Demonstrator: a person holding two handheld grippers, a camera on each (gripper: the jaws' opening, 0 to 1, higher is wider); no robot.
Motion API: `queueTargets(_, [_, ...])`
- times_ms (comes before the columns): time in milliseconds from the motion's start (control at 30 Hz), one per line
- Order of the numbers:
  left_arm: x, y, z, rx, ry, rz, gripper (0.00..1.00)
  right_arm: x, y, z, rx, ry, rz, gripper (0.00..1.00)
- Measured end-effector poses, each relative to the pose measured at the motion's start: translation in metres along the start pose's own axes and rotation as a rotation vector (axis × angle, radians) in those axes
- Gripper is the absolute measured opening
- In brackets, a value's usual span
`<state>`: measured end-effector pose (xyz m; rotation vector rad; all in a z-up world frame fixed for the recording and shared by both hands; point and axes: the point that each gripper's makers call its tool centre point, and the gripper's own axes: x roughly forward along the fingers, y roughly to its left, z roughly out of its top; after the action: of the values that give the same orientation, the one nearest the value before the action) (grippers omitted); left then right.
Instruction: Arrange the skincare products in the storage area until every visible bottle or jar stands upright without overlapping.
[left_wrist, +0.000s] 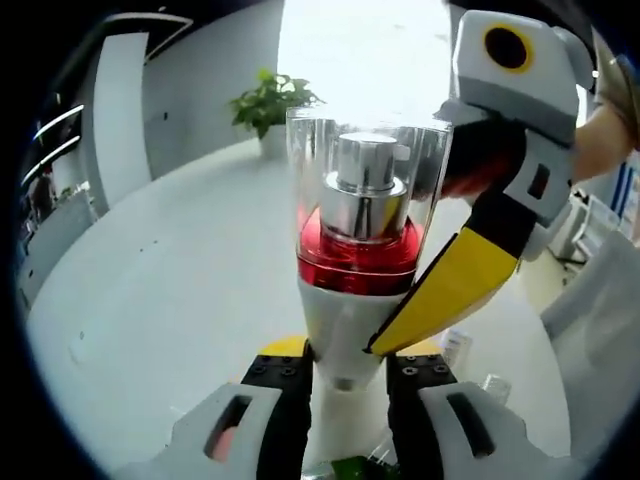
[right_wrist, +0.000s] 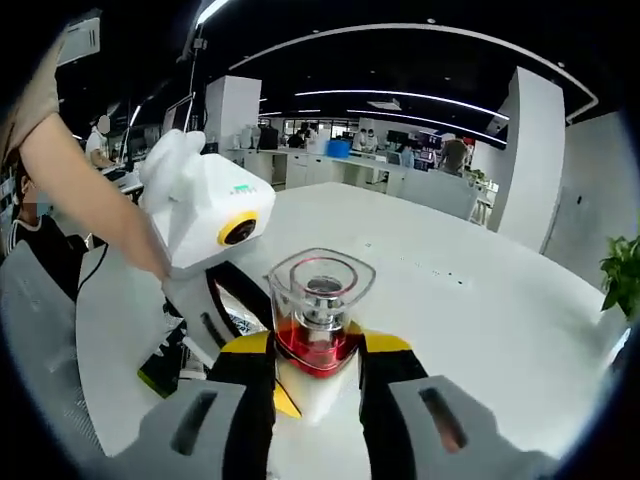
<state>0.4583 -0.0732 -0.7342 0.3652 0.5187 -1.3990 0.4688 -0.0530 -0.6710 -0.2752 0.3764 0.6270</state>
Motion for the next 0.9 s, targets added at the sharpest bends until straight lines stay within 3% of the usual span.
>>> queueTargets(600, [-0.0019, -0.0037, -0.0005, -0.019, 0.013, -0.001, 0.26, 0.0025, 0.0014, 0.0008, 0.042, -0.025, 0.019, 0.33])
queueTargets(900, [-0.0099, -0.0036, -0.0014, -0.037, 0.028, 0.012, 0.27, -0.0008, 0.0025, 0.0047, 0.079, -0.024, 0.011, 0.42])
